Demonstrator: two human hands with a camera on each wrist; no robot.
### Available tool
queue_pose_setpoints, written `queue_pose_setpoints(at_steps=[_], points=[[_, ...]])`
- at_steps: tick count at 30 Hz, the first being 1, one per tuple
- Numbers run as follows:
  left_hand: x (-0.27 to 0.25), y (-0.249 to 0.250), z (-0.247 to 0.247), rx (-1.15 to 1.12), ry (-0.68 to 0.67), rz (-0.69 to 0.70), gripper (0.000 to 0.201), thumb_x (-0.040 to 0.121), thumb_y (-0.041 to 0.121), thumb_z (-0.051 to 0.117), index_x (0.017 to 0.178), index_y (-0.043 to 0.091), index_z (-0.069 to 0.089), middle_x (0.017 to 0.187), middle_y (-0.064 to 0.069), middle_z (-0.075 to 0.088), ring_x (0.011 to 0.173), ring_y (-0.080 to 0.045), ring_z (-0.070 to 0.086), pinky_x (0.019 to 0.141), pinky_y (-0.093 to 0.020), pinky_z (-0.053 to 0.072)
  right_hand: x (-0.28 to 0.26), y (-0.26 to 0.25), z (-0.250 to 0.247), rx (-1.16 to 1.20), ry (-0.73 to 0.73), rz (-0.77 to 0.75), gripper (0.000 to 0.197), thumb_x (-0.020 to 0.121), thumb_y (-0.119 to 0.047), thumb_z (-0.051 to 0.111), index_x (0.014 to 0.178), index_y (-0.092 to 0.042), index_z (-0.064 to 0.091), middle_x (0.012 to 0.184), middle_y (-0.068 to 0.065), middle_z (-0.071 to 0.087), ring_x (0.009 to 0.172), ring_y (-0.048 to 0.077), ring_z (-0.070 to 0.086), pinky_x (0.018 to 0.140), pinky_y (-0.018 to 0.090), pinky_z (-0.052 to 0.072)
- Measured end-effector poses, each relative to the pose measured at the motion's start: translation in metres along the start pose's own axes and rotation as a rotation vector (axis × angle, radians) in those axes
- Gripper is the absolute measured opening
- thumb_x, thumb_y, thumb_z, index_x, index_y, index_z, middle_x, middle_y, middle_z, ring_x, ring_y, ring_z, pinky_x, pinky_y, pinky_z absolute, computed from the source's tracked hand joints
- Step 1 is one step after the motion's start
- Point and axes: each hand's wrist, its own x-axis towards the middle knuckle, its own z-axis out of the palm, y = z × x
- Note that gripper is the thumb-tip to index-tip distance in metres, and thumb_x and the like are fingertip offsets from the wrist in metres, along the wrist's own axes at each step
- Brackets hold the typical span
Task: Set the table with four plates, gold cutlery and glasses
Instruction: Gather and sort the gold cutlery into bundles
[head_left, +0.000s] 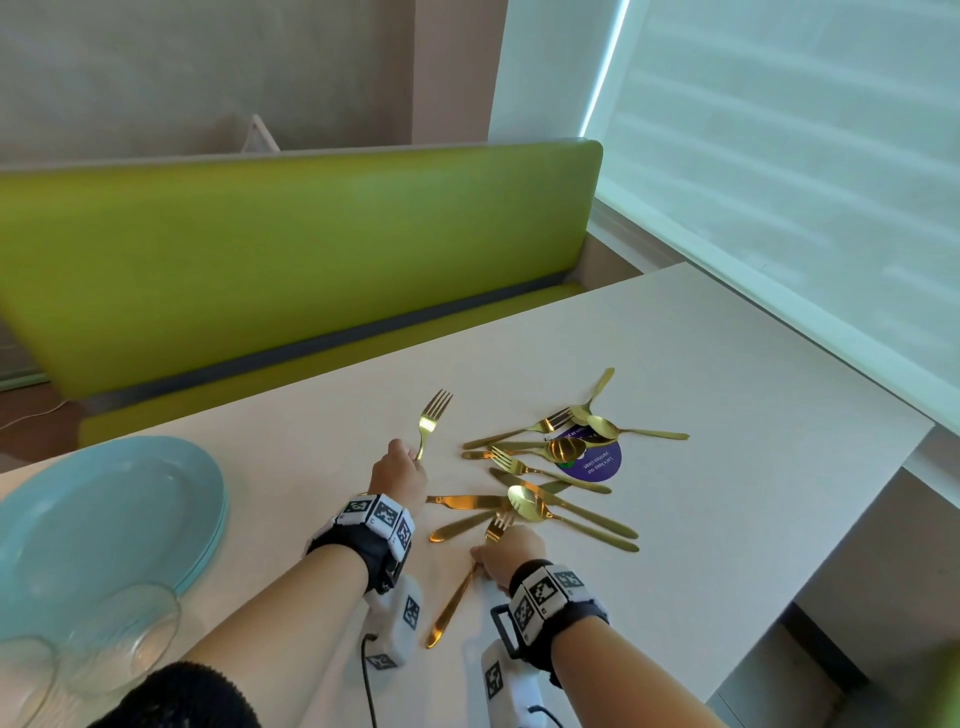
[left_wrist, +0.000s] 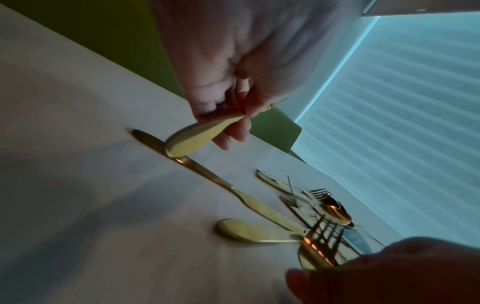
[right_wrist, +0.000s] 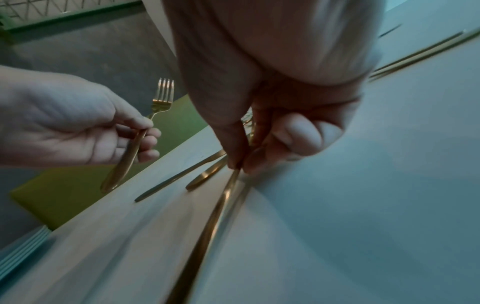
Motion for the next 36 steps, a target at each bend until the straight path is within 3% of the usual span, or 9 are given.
queue_pose_setpoints(at_steps=[2,5,10,13,16,22,26,33,36], points=[[-0.001,0.001,0.001,-0.064,-0.028,-0.020,0.026,0.096,0.008,0.036,0.117,0.002,0.048,0.119,-0.020,0.060,0.105,-0.037,0.060,0.082,-0.033,0.046,-0.005,-0.005,-0.010,0.014,0.008,-0.068,0.022,0.088,-0.034,0.060,0.079,-0.015,0.056,0.078,-0.002,0.062,0.057,0.007,0.050,0.051,0.016,0.043],[-0.003,0.003,0.004,-0.117,-0.057,-0.005,0.018,0.095,0.010,0.036,0.108,0.005,0.048,0.112,-0.017,0.064,0.081,-0.031,0.062,0.081,-0.037,0.054,-0.015,-0.019,-0.032,0.044,0.011,-0.192,0.031,0.090,-0.035,0.058,0.066,-0.017,0.053,0.065,-0.006,0.054,0.053,0.005,0.045,0.047,0.015,0.037],[-0.013,0.010,0.009,-0.189,-0.163,0.051,0.025,0.096,0.010,0.038,0.116,0.007,0.052,0.088,-0.006,0.063,0.055,-0.013,0.051,0.053,-0.018,0.044,-0.019,-0.034,-0.061,0.128,-0.031,-0.325,0.035,0.090,-0.037,0.059,0.060,-0.018,0.053,0.060,-0.005,0.055,0.050,0.008,0.045,0.049,0.019,0.038],[-0.016,0.013,0.013,-0.195,-0.247,0.080,0.031,0.095,0.008,0.038,0.120,0.008,0.056,0.080,-0.001,0.061,0.058,-0.014,0.055,0.057,-0.020,0.049,-0.018,-0.037,-0.070,0.192,-0.042,-0.346,0.036,0.090,-0.037,0.060,0.060,-0.018,0.051,0.061,-0.003,0.056,0.048,0.010,0.043,0.048,0.021,0.037],[-0.020,0.017,0.015,-0.214,-0.330,0.075,0.028,0.095,0.008,0.041,0.114,0.012,0.060,0.091,-0.006,0.066,0.077,-0.023,0.065,0.077,-0.033,0.056,-0.016,-0.037,-0.074,0.198,-0.041,-0.340,0.036,0.090,-0.039,0.059,0.061,-0.018,0.052,0.064,-0.001,0.057,0.049,0.010,0.043,0.048,0.021,0.037],[-0.023,0.025,0.024,-0.396,-0.403,0.006,0.021,0.095,0.008,0.039,0.092,0.018,0.057,0.083,-0.006,0.067,0.059,-0.018,0.060,0.058,-0.028,0.053,-0.007,-0.037,-0.074,0.171,-0.004,-0.327,0.037,0.091,-0.038,0.057,0.061,-0.018,0.051,0.072,0.004,0.059,0.054,0.013,0.047,0.052,0.026,0.039],[-0.021,0.028,0.027,-0.393,-0.403,0.017,0.025,0.097,0.008,0.036,0.085,0.021,0.054,0.079,-0.003,0.064,0.058,-0.017,0.058,0.056,-0.026,0.052,-0.006,-0.038,-0.073,0.114,0.031,-0.336,0.038,0.093,-0.039,0.053,0.060,-0.019,0.050,0.060,-0.002,0.053,0.051,0.010,0.044,0.051,0.022,0.037],[-0.010,0.021,0.030,-0.226,-0.327,0.041,0.017,0.096,0.014,0.038,0.105,0.017,0.052,0.074,0.001,0.055,0.054,-0.013,0.048,0.048,-0.020,0.038,0.003,-0.041,-0.067,0.114,-0.016,-0.359,0.040,0.093,-0.046,0.049,0.064,-0.020,0.055,0.062,-0.004,0.057,0.053,0.010,0.048,0.058,0.026,0.042],[-0.002,0.019,0.027,-0.188,-0.258,0.008,0.023,0.097,0.016,0.036,0.109,0.013,0.056,0.069,0.003,0.052,0.054,-0.013,0.046,0.047,-0.017,0.036,0.010,-0.035,-0.082,0.006,0.059,-0.330,0.041,0.094,-0.044,0.049,0.060,-0.020,0.051,0.065,-0.002,0.055,0.063,0.014,0.051,0.061,0.023,0.041]])
